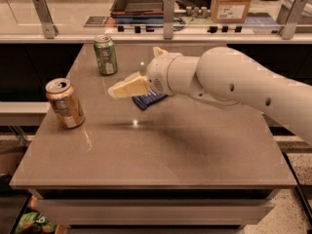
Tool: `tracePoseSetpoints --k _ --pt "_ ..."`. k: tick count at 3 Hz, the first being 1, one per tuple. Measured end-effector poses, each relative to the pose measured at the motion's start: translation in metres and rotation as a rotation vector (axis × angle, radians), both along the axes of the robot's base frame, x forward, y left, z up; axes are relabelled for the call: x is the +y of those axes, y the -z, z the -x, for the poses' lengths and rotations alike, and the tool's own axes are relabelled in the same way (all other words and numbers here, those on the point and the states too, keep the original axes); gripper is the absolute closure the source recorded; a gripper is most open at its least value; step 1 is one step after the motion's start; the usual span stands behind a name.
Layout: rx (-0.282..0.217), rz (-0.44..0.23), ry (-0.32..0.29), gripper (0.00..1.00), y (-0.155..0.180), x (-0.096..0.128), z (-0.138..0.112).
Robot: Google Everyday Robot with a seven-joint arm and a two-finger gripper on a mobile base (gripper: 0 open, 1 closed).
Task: Knock green can over
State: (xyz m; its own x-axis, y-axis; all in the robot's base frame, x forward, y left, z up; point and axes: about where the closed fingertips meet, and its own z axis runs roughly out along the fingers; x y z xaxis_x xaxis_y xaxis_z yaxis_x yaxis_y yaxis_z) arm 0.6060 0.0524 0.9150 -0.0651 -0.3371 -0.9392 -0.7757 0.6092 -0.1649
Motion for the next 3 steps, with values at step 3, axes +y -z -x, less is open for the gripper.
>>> tracePoseSetpoints --k 3 --pt "0.004 -0.103 -0.035 0.0 0.021 0.032 -0.043"
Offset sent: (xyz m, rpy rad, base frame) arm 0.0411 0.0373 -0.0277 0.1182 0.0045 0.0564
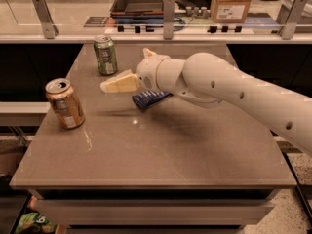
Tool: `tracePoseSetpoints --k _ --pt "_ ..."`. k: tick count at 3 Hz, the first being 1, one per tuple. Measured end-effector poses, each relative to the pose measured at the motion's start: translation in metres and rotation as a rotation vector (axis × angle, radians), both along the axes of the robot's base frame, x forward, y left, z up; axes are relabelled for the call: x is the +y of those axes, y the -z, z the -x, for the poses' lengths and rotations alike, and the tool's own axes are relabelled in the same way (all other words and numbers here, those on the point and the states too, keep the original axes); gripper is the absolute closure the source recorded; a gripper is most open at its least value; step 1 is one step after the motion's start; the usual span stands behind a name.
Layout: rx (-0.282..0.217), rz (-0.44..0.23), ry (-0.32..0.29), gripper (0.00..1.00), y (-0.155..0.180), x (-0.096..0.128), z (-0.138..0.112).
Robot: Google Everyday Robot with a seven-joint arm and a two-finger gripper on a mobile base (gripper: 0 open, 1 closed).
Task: Knock green can over
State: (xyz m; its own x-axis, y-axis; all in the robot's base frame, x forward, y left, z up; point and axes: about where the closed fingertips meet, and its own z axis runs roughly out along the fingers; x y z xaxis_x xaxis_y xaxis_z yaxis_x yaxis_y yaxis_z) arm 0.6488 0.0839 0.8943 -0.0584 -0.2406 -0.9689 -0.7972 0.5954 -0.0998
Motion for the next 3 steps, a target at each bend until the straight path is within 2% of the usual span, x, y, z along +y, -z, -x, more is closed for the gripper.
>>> tracePoseSetpoints --k 1,3 --pt "-0.003 -0.012 0.018 0.0 0.001 0.006 -0.029" --pt "-0.015 -0.019 0.01 0.0 0.001 0.026 -0.058"
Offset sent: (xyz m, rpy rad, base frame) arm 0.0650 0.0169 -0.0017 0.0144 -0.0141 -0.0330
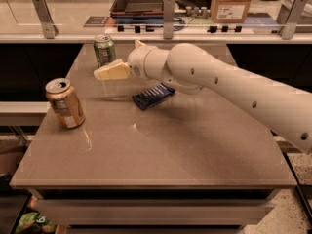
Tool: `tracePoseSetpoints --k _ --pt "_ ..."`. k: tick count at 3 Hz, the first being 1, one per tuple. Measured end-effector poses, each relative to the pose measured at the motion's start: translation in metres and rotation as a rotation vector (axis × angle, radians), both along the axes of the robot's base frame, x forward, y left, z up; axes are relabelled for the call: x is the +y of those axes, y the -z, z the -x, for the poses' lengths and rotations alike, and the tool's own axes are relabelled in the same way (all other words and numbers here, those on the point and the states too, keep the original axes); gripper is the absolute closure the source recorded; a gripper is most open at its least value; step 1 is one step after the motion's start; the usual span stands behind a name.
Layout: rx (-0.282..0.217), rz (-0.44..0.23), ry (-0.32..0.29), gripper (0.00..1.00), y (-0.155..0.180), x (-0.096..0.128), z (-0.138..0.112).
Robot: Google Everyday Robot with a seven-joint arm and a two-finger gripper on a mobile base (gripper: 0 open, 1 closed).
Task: Knock green can over
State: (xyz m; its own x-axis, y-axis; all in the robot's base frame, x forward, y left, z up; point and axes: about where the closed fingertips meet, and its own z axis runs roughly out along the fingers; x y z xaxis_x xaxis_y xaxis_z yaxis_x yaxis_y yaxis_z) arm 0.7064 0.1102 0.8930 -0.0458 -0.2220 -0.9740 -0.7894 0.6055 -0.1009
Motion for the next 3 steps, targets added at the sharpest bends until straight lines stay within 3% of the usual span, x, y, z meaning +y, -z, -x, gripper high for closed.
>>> tracePoseSetpoints --k 3 --pt "-0.009 -0.06 -0.038 0.0 0.003 0.033 -0.026"
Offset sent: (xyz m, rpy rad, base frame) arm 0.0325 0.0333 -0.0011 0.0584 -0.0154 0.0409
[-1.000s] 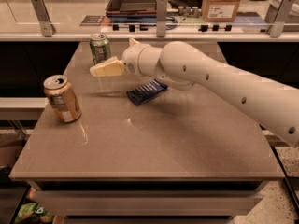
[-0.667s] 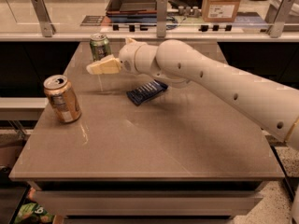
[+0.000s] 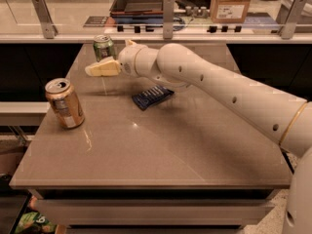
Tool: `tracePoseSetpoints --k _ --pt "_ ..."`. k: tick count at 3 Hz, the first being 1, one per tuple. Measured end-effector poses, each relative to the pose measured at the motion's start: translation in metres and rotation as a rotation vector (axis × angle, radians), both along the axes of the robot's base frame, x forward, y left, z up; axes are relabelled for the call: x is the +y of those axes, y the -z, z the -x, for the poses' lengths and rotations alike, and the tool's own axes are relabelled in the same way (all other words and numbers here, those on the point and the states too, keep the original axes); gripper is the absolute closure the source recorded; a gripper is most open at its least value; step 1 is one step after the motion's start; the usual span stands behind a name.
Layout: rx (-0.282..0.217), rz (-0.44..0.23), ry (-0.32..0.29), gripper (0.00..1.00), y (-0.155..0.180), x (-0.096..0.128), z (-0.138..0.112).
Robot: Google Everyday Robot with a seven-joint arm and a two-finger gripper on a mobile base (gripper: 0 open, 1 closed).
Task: Knock green can over
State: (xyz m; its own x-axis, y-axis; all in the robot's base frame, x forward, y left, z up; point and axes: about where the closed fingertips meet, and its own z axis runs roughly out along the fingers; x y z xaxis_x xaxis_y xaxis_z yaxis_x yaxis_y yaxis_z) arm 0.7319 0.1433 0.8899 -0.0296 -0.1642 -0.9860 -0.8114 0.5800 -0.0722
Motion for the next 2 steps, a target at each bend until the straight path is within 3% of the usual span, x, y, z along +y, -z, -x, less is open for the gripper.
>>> tracePoseSetpoints --k 1,2 --pt "0.009 -0.018 -0.007 0.0 0.0047 0.0074 -0.0024" --pt "0.01 -0.021 -0.008 0.15 0.0072 0.0107 -0.0032"
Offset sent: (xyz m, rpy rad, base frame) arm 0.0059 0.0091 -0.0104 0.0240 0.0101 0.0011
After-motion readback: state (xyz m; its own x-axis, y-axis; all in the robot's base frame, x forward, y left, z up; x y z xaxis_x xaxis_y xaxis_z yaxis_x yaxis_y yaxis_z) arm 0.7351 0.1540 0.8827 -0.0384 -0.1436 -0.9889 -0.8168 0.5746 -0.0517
